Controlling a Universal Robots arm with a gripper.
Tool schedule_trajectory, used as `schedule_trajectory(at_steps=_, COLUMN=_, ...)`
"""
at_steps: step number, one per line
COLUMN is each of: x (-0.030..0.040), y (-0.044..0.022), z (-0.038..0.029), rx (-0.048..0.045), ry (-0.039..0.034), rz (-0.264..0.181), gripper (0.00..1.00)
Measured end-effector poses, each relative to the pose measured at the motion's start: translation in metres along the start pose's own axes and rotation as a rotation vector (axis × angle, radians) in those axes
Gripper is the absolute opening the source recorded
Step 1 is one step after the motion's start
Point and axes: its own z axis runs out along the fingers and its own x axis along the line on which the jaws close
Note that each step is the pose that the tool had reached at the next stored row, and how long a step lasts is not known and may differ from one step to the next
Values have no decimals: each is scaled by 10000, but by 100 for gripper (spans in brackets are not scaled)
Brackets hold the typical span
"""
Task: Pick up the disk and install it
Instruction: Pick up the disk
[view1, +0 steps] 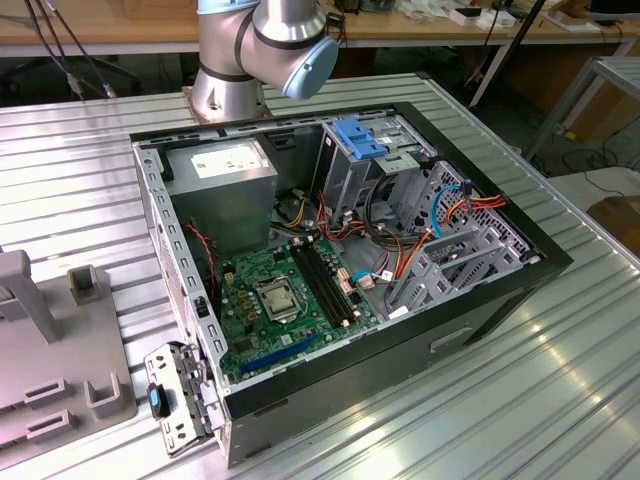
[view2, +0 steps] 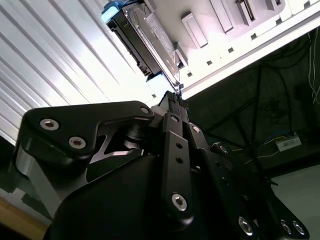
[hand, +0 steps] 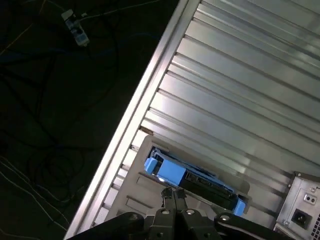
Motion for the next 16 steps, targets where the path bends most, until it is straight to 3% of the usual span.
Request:
schedule_trajectory(at_steps=4, x=0, y=0, z=0, rx=-15, ry=27, rz=-603, gripper=11)
schedule_trajectory(at_steps=8, x=0, y=0, z=-1, rx=-38, ry=69, rz=-1532, gripper=11)
schedule_trajectory(at_steps=16, x=0, y=-1, z=-1, rx=-68, ry=123, rz=-2748, gripper=11)
